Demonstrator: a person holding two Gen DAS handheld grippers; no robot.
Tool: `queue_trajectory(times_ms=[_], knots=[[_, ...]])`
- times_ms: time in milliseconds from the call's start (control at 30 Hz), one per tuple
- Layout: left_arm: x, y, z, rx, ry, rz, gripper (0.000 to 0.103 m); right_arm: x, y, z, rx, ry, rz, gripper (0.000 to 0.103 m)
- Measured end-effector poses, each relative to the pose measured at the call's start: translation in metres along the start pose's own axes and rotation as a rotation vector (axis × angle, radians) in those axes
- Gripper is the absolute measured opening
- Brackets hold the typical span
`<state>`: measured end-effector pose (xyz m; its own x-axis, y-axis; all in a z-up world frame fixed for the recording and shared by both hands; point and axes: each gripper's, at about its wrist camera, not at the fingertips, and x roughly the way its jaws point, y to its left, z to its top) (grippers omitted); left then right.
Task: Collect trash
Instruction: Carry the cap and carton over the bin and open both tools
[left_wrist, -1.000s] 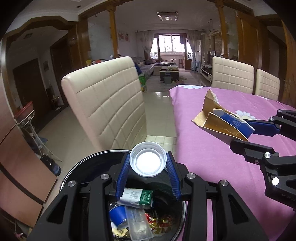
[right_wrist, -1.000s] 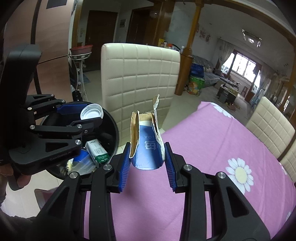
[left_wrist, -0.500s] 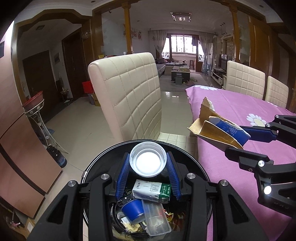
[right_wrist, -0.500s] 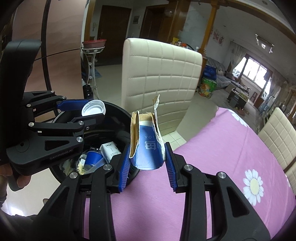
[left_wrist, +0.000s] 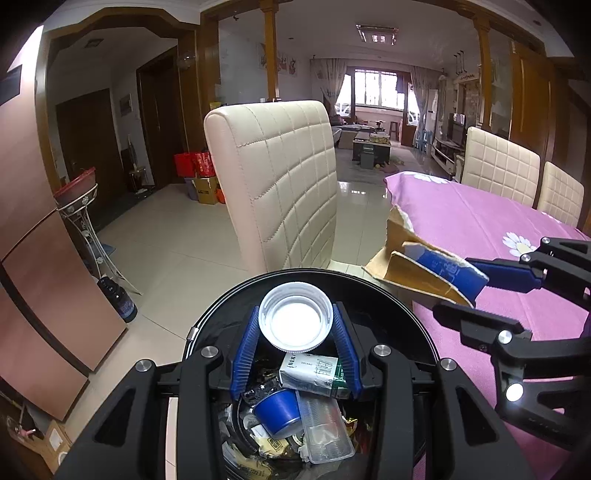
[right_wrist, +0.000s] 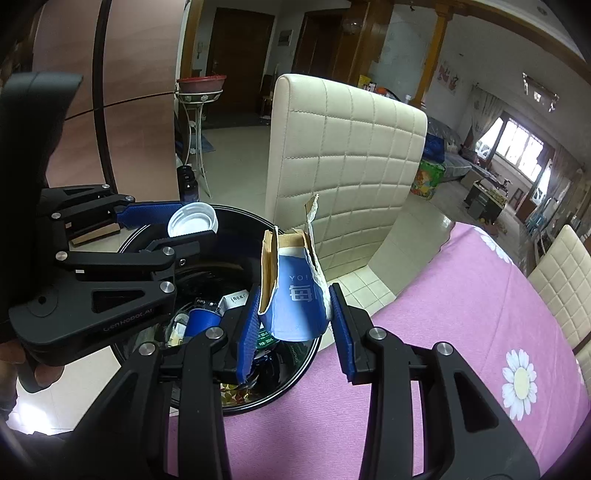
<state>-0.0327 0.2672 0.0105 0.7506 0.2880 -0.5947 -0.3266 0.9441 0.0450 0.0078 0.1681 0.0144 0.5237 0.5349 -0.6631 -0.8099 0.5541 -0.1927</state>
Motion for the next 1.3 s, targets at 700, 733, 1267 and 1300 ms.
queue_trajectory(times_ms=[700, 733, 1267, 1300], knots=[[-0.001, 0.01, -0.004, -0.044, -0.014, 0.036, 0.081, 0.009, 0.003, 0.003, -0.002, 0.024, 0.021, 0.039], [-0.001, 0.011, -0.003, -0.046, -0.012, 0.036, 0.081, 0.009, 0.003, 0.003, -0.004, 0.023, 0.023, 0.039], [-0.003, 0.017, -0.007, -0.048, -0.002, 0.09, 0.081, 0.005, -0.003, -0.004, 0.008, -0.025, -0.025, 0.093], [-0.003, 0.016, -0.008, -0.045, 0.0, 0.087, 0.081, 0.005, -0.004, -0.005, 0.011, -0.023, -0.028, 0.093]])
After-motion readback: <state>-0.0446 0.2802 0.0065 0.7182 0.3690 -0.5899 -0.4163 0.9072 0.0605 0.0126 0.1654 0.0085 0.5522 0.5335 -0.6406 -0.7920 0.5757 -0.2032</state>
